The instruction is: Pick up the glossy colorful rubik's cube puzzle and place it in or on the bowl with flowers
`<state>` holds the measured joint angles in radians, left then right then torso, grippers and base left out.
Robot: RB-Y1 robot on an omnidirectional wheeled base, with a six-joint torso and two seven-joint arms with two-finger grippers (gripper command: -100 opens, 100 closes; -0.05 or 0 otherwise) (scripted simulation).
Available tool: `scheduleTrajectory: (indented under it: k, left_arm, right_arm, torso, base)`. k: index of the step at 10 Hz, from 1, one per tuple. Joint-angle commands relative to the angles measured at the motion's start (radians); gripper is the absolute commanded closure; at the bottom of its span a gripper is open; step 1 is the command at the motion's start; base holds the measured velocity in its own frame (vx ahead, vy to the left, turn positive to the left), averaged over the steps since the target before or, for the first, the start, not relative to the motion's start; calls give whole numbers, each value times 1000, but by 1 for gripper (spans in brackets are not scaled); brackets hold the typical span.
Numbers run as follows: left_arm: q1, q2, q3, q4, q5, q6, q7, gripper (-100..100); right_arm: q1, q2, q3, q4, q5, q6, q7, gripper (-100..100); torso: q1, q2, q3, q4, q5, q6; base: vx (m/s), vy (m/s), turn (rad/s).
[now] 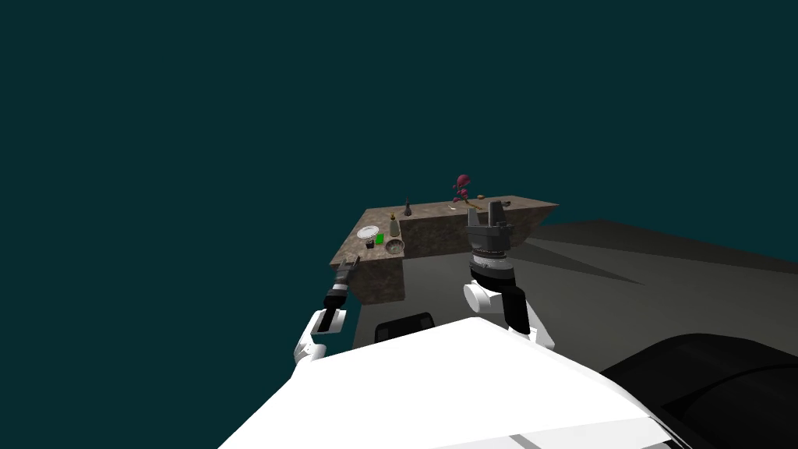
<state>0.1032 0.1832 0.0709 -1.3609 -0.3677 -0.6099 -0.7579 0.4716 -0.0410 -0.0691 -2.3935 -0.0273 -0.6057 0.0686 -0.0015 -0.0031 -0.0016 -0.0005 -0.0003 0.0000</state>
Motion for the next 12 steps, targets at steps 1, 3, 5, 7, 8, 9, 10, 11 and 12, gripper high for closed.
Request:
scheduleTrajectory:
  k: [1, 3, 5, 7, 8, 9, 10, 11, 12]
  left_arm:
    - [-16, -11, 7, 42, -22, 22, -36, -100]
    - [-42, -32, 17, 97, -45, 46, -74, -100]
    - [-65, -59, 26, 143, -65, 69, -107, -100]
    - [-86, -92, 34, 182, -81, 91, -136, -100]
    - [-97, -111, 38, 198, -88, 100, -148, -100]
    - [-106, -133, 42, 212, -93, 109, -158, -100]
    - [-115, -156, 45, 224, -98, 117, -167, -100]
    - [-123, -180, 49, 233, -102, 123, -174, -100]
    - [-131, -202, 52, 240, -104, 129, -180, -100]
  right_arm:
    - [0, 0, 0, 0, 0, 0, 0, 0]
    - [0, 0, 0, 0, 0, 0, 0, 0]
    - [0, 0, 0, 0, 0, 0, 0, 0]
    - [0, 0, 0, 0, 0, 0, 0, 0]
    - [0, 0, 0, 0, 0, 0, 0, 0]
    - [0, 0, 0, 0, 0, 0, 0, 0]
    - [0, 0, 0, 0, 0, 0, 0, 0]
    - [0, 0, 0, 0, 0, 0, 0, 0]
    - [0, 0, 0, 0, 0, 0, 0, 0]
  torso:
    - [0, 0, 0, 0, 0, 0]
    - [-1, -3, -2, -1, 0, 0]
    - [-1, -4, -3, -1, 0, 0]
    - [1, -5, -3, -1, 0, 0]
    - [1, -5, -3, -1, 0, 0]
    - [1, -6, -3, -1, 0, 0]
    - [0, -6, -4, -1, 0, 0]
    - [0, -7, -4, -1, 0, 0]
    - [1, -7, -4, -2, 0, 0]
  base:
    - [70, -20, 35]
    - [100, -39, 29]
    - [107, -15, 30]
    - [115, -7, 25]
    - [127, -6, 15]
    - [135, -16, 14]
    - [142, -12, 12]
    - [145, 4, 8]
    - [157, 20, 3]
